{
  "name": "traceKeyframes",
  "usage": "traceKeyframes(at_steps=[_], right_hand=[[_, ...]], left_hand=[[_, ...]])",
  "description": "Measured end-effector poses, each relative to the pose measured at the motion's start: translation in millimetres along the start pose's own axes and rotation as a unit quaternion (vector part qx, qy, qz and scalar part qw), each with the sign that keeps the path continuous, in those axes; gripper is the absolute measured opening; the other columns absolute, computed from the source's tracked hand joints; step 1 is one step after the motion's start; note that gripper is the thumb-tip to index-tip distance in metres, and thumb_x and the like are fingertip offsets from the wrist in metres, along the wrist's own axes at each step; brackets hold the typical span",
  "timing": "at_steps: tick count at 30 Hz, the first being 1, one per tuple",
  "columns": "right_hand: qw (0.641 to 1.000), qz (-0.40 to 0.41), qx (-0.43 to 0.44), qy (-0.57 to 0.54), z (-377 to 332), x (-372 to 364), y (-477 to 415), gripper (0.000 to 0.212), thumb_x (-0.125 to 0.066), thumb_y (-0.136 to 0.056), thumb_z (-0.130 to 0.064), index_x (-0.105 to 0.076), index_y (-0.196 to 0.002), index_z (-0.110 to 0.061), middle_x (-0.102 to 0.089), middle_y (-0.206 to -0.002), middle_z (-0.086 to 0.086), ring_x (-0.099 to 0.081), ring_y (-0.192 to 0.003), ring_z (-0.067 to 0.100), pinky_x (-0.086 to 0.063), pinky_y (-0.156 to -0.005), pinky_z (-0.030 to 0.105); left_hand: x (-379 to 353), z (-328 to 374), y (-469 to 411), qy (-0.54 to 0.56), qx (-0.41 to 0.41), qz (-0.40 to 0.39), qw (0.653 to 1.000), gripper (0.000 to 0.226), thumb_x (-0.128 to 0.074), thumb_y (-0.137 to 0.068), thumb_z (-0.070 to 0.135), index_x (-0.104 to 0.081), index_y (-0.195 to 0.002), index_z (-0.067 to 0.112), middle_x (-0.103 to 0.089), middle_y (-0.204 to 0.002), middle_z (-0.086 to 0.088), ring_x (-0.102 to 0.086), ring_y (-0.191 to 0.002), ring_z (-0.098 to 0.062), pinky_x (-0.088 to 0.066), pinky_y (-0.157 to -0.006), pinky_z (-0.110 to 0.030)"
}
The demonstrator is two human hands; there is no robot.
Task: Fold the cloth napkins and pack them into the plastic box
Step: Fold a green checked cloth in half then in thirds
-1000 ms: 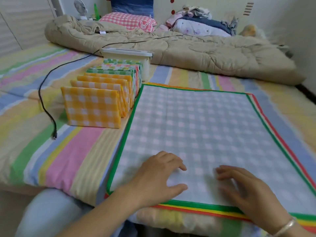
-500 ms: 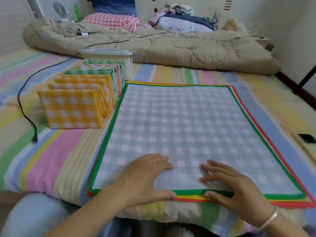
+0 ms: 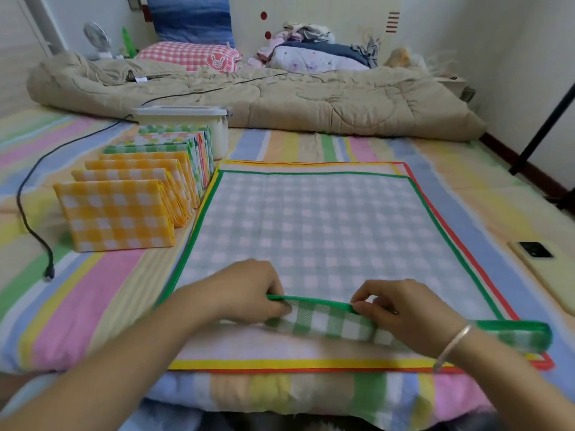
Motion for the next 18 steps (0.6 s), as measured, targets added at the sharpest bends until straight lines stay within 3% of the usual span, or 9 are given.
traceKeyframes(at_steps=[2,4,8,10,12,16,18], right_hand=[[0.996,-0.081,-0.004,-0.046,-5.9,18.0,-12.8,0.016,-0.06,-0.094,-0.038,-0.061,-0.078,-0.036,-0.055,-0.047,-0.015,-0.046,-0.045,0.004,-0.035,-0.052,0.016],[0.994,-0.09,-0.009,-0.068,-9.2,37.0,-26.0,0.017,-0.061,-0.091,-0.043,-0.062,-0.077,-0.034,-0.052,-0.044,-0.015,-0.041,-0.042,0.005,-0.035,-0.05,0.015],[0.984,-0.14,-0.03,-0.103,-6.5,64.5,-48.7,0.032,-0.062,-0.073,-0.062,-0.064,-0.08,-0.031,-0.058,-0.05,-0.014,-0.043,-0.044,0.002,-0.034,-0.051,0.012],[0.99,-0.128,-0.031,-0.045,1.5,69.9,-65.2,0.023,-0.066,-0.08,-0.053,-0.06,-0.075,-0.031,-0.059,-0.052,-0.016,-0.046,-0.048,0.001,-0.035,-0.054,0.014],[0.993,-0.089,-0.031,0.067,9.6,71.1,-83.9,0.024,-0.066,-0.088,-0.045,-0.054,-0.071,-0.033,-0.057,-0.059,-0.013,-0.05,-0.057,0.002,-0.036,-0.059,0.018],[0.981,-0.012,-0.062,0.184,22.9,59.1,-117.6,0.021,-0.06,-0.091,-0.047,-0.052,-0.08,-0.032,-0.059,-0.08,-0.009,-0.056,-0.08,0.017,-0.04,-0.068,0.028],[0.979,0.015,-0.08,0.185,27.9,47.7,-133.0,0.018,-0.059,-0.092,-0.046,-0.057,-0.088,-0.029,-0.063,-0.091,-0.005,-0.058,-0.085,0.019,-0.044,-0.07,0.029]], left_hand=[[22.2,3.7,-3.9,0.005,0.027,-0.079,0.996,0.036,-0.064,-0.093,0.045,-0.074,-0.081,0.013,-0.069,-0.069,0.002,-0.055,-0.062,-0.01,-0.044,-0.063,-0.025],[40.3,7.2,-8.5,0.018,0.049,-0.125,0.991,0.036,-0.063,-0.094,0.047,-0.076,-0.093,0.014,-0.076,-0.08,0.005,-0.062,-0.066,-0.006,-0.048,-0.068,-0.023],[67.5,9.2,-23.3,0.005,0.064,-0.112,0.992,0.036,-0.065,-0.092,0.05,-0.075,-0.095,0.015,-0.077,-0.084,0.003,-0.068,-0.074,-0.009,-0.053,-0.069,-0.025],[74.5,6.3,-35.2,-0.07,0.06,-0.043,0.995,0.033,-0.065,-0.092,0.048,-0.073,-0.083,0.017,-0.073,-0.077,0.004,-0.064,-0.072,-0.013,-0.049,-0.065,-0.029],[76.2,2.1,-50.6,-0.142,0.068,0.075,0.985,0.031,-0.065,-0.092,0.047,-0.07,-0.082,0.018,-0.067,-0.077,0.003,-0.06,-0.073,-0.017,-0.042,-0.065,-0.029],[57.2,-12.3,-72.1,-0.16,0.056,0.298,0.939,0.029,-0.061,-0.095,0.038,-0.064,-0.12,0.023,-0.065,-0.117,0.003,-0.057,-0.112,-0.022,-0.035,-0.097,-0.036],[38.8,-19.5,-73.2,-0.114,0.007,0.407,0.906,0.033,-0.067,-0.09,0.025,-0.064,-0.122,0.021,-0.063,-0.125,0.001,-0.055,-0.12,-0.023,-0.03,-0.105,-0.035]])
Point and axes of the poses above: each hand's wrist, its own y-axis away from the middle knuckle, its own x-axis out of the back of the hand, z = x × y, the point moved 1 cm from there along -y, towards the middle knuckle
